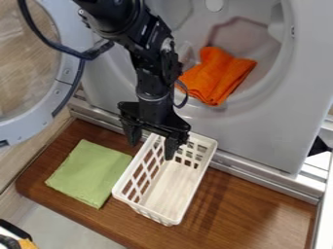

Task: Move the green towel and put on top of the orange towel

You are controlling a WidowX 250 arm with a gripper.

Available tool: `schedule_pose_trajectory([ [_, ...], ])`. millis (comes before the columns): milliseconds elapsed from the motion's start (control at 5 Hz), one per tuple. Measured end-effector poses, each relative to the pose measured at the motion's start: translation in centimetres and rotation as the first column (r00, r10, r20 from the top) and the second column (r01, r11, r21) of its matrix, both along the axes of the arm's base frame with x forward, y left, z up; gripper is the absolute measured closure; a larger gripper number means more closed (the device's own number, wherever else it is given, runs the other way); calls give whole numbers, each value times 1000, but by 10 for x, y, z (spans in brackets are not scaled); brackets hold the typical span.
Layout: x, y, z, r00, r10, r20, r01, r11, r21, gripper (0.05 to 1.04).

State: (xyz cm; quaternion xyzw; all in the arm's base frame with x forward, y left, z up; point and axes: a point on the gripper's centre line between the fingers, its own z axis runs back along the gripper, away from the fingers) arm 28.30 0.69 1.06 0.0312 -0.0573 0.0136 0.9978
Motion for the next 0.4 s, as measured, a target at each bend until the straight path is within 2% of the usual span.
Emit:
schedule_pose_trajectory([
  [200,-4,-1,-6,1000,-2,-22,2,1000,-7,83],
  [400,-14,35,-3,998,60,0,-60,997,-57,83],
])
